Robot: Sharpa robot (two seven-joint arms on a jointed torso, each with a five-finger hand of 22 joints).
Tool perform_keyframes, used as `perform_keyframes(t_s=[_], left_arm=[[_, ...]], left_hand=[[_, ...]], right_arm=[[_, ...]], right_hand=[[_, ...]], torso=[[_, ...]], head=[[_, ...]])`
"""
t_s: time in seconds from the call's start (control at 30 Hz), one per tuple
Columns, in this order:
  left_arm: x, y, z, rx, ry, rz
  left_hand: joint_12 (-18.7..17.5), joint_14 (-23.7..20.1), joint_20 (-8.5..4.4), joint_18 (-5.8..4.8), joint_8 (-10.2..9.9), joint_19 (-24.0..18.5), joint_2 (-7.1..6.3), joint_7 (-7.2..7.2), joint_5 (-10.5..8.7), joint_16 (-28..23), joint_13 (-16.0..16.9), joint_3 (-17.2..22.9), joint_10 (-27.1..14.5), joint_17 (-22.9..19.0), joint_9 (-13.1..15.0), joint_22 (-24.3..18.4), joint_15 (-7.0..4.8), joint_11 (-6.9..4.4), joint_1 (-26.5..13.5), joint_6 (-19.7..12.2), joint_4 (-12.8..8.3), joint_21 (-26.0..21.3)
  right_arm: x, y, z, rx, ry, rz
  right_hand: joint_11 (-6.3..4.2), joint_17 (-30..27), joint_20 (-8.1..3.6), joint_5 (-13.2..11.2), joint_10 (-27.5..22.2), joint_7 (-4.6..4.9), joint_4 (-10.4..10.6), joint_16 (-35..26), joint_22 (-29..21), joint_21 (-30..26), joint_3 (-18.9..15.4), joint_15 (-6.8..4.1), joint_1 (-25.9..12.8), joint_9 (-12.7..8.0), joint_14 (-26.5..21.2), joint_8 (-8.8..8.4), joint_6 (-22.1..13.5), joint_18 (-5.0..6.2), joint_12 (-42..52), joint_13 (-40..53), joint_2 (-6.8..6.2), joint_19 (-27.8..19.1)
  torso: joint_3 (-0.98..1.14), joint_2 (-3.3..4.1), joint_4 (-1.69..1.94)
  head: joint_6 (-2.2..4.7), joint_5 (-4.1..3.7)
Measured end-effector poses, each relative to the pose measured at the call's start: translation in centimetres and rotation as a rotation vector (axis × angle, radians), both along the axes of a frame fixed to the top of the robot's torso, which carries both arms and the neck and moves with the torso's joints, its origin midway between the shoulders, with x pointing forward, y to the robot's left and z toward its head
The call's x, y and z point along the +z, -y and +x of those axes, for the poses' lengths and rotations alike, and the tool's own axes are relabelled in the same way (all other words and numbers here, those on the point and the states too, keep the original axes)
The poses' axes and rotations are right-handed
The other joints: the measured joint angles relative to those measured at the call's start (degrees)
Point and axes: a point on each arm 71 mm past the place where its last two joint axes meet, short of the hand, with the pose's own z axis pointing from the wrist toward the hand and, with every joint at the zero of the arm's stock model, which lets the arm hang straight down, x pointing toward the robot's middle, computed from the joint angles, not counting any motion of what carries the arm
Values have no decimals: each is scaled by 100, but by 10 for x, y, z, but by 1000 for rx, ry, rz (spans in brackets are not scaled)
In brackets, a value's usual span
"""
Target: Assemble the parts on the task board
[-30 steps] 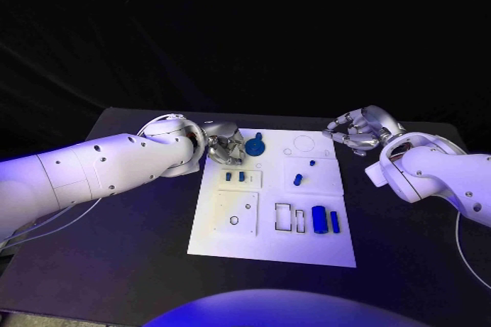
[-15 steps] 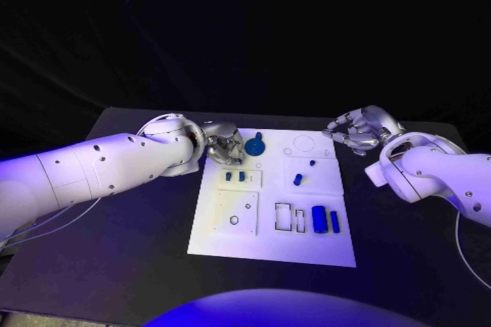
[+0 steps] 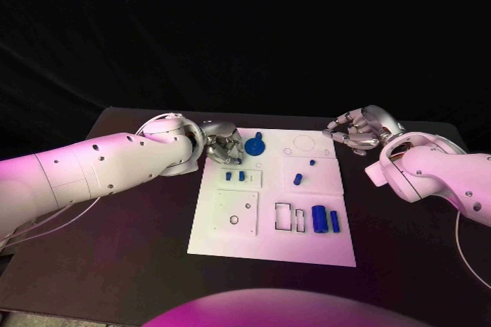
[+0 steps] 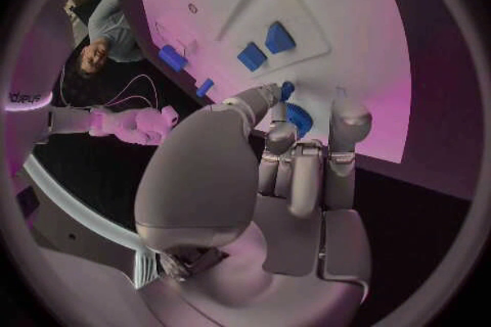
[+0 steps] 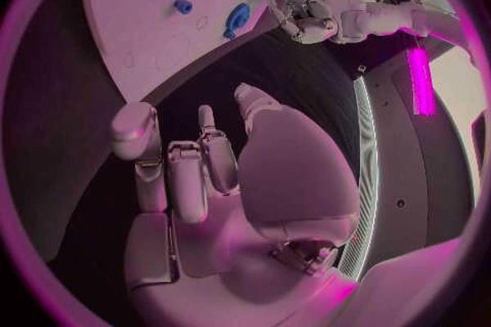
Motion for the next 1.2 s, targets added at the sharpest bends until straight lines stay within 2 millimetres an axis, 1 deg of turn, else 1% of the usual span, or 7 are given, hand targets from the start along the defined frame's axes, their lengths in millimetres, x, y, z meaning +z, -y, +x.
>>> perform_keyframes(t_s=[0.07, 0.4, 0.47, 0.6, 0.83, 1.03, 1.2], left_arm=[[0, 0, 0, 1, 0, 0], [0, -1, 0, 1, 0, 0], [0, -1, 0, 1, 0, 0], [0, -1, 0, 2, 0, 0], [0, 0, -1, 1, -1, -3], [0, 0, -2, 0, -5, -10], [0, 0, -2, 3, -8, -16]], left_hand=[[0, 0, 0, 0, 0, 0, 22, 0, 0, 0, -16, 0, -33, 0, 0, 0, 0, -7, 23, 0, 0, 0], [-30, 0, 0, 0, 0, 0, 22, -1, 0, 0, -45, 0, -41, 0, -1, 0, 0, 1, 23, 0, 0, 0], [-30, 0, 0, 1, 0, 0, 22, -1, 0, 0, -64, 0, -61, 0, -1, 0, 0, -18, 23, -1, 0, 0], [-30, 0, 0, 0, 0, 0, 22, 0, 0, 0, -65, 0, -61, 0, -1, 0, 0, -18, 23, -1, 0, 0], [-54, 0, 0, 0, -89, 0, 22, 25, 0, 0, -97, 1, -82, 0, -13, 0, 0, 2, 23, -26, -1, 0], [-54, 0, 0, 0, -184, 0, 22, 60, 0, 0, -111, 16, -82, 0, -45, 0, 0, 2, 23, -149, -16, 22], [-54, 0, 0, 1, -185, 0, 22, 52, 0, 0, -118, 16, -82, -1, -53, 0, 0, 2, 23, -175, -16, 45]], right_arm=[[0, 0, 0, 0, 0, 0], [0, 0, 0, -1, 0, 0], [0, 0, 0, -1, 1, 0], [0, 1, 0, -3, 1, 0], [0, 1, 0, -4, 2, 0], [0, 0, 0, -4, 3, 0], [0, 0, 0, -5, 3, 0]], right_hand=[[0, 0, 0, 0, 0, 0, 0, 0, 0, 0, 0, 0, 0, 0, 0, 0, 0, 0, 0, 0, 0, 0], [0, 0, 0, 0, 0, 0, 0, 0, -1, 0, 0, 0, 0, 5, 0, 0, 0, 0, 0, 0, 0, 0], [0, 0, 0, 0, 0, 0, 0, 0, -1, 0, 0, 0, 0, 5, 0, 0, 0, 0, 0, 0, 0, 0], [0, 0, 0, 0, 0, 0, 0, 0, -1, 0, 0, 0, 0, 4, 0, 0, 0, 0, 0, 0, 0, 0], [0, 0, 0, 0, 0, 0, 0, 0, -2, 0, 0, 0, 0, 4, 0, 0, 0, 0, 0, -1, 0, 0], [0, 0, 0, 0, 0, 0, 0, 0, -2, 0, 0, 0, 0, 4, 0, 0, 0, 0, 0, -1, 0, 0], [0, 0, 0, 0, 0, 0, 0, 0, -3, 0, 0, 0, 0, 4, 0, 0, 0, 0, 0, -1, 0, 0]], torso=[[0, 1, 1], [-1, 1, 2], [-1, 1, 2], [-1, 0, 2], [-1, 0, 2], [-1, -2, 2], [1, -2, 0]], head=[[-4, -2], [-12, -1], [-13, 1], [-13, 2], [-8, 3], [-3, 8], [-2, 8]])
